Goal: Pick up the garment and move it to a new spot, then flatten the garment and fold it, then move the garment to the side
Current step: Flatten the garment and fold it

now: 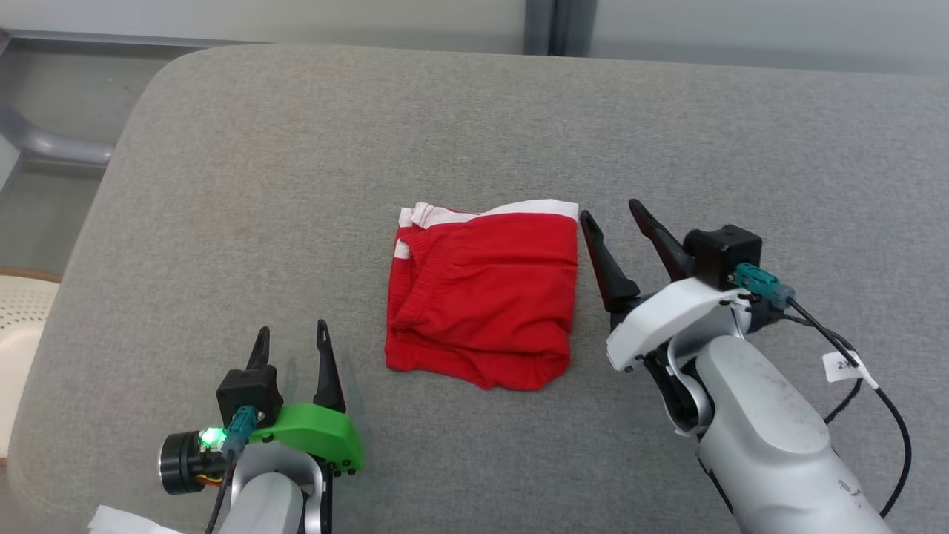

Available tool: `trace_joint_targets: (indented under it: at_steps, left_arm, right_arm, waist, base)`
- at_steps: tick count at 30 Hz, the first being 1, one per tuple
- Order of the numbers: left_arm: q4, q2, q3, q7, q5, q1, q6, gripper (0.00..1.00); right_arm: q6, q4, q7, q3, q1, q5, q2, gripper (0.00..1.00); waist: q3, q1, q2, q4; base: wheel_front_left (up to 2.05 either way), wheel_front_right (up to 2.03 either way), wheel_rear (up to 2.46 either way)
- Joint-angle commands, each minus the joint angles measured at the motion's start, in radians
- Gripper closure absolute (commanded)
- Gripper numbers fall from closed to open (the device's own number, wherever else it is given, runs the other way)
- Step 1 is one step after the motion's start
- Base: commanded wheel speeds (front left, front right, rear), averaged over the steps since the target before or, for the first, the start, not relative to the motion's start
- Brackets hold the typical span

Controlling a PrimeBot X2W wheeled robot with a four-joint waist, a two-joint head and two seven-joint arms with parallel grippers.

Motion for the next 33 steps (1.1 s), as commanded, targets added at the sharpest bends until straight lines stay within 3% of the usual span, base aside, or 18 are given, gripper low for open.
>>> trace_joint_targets:
  at_steps: [1,10,14,24,33]
  left_arm:
    - [-0.01,0.004,0.008,0.0,0.017,0.003,-0.006,0.0]
    - [-0.016,0.005,0.041,0.0,0.05,0.021,-0.026,0.0]
    - [-0.012,0.005,0.053,0.0,0.063,0.034,-0.032,0.0]
    - [0.002,0.005,0.098,0.0,0.083,0.084,-0.045,0.0]
    - [0.004,0.004,0.117,0.0,0.087,0.148,-0.058,0.0]
  right_arm:
    - [0.0,-0.008,-0.002,-0.033,0.03,-0.023,-0.001,0.0]
    - [0.0,-0.052,-0.002,-0.172,0.133,-0.122,0.002,0.0]
    - [0.0,-0.069,-0.003,-0.199,0.169,-0.106,0.002,0.0]
    - [0.0,-0.084,-0.003,-0.215,0.262,-0.131,0.003,0.0]
    - [0.0,-0.09,-0.003,-0.212,0.335,-0.137,0.002,0.0]
  waist:
    - [-0.006,0.0,0.0,-0.063]
    - [-0.022,0.0,0.0,-0.163]
    - [-0.033,0.0,0.0,-0.199]
    - [-0.093,0.0,0.0,-0.256]
    - [-0.153,0.0,0.0,-0.261]
  base:
    - [0.0,0.0,0.0]
    - [0.0,0.0,0.0]
    - [0.0,0.0,0.0]
    - [0.0,0.0,0.0]
    - [0.0,0.0,0.0]
